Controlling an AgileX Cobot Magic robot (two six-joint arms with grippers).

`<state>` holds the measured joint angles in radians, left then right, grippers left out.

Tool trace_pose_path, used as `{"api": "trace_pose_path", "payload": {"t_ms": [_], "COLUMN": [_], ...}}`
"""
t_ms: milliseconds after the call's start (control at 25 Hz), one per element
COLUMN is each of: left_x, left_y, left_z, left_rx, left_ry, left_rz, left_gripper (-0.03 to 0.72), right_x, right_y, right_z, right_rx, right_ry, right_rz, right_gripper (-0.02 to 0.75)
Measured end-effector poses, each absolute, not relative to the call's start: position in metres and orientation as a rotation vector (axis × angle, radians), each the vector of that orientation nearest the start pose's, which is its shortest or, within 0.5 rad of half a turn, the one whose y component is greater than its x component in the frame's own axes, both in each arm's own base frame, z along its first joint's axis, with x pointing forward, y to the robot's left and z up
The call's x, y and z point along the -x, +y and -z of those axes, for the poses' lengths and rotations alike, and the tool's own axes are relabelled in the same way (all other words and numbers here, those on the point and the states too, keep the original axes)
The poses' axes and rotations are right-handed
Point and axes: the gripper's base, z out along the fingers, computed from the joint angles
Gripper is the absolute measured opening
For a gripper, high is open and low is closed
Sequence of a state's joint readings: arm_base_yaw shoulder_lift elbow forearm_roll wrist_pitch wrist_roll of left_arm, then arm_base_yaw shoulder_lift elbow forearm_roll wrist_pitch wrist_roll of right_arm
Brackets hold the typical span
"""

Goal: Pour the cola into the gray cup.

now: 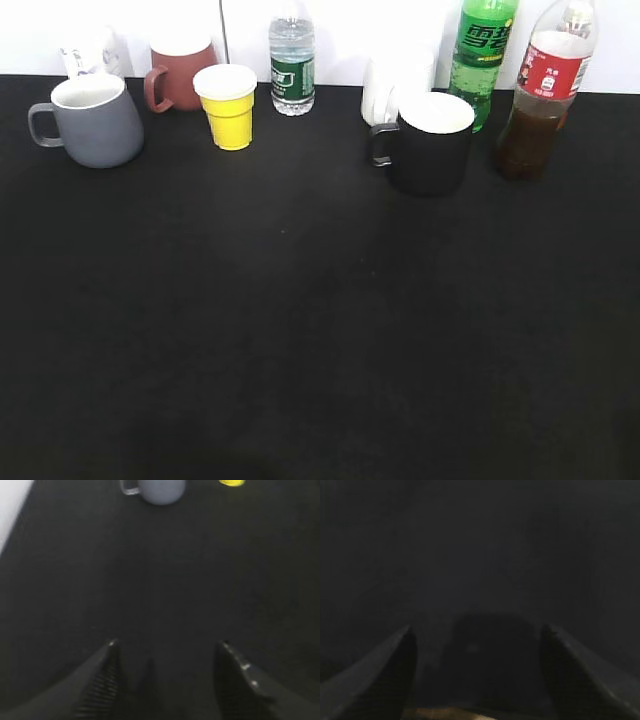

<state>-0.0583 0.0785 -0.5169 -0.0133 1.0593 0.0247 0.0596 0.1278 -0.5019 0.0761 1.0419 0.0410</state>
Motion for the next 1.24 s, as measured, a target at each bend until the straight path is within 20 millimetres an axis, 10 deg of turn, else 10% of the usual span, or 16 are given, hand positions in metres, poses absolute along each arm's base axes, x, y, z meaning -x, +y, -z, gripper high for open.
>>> {"api": "trace_pose_path", "payload": {"t_ms": [1240], "left_x": [0.008], "left_y": [-0.001], "left_z": [-0.282], "left_rx": [-0.058], "left_ry": [2.019], "left_rz": [0.018], "left_gripper": [0.246], "right_x": [0.005], "right_y": [0.006], "right_z": [-0.279], "right_rx": [-0.118], "right_ry": [2.011], "right_rz": [-0.066], "right_gripper": [0.575]}}
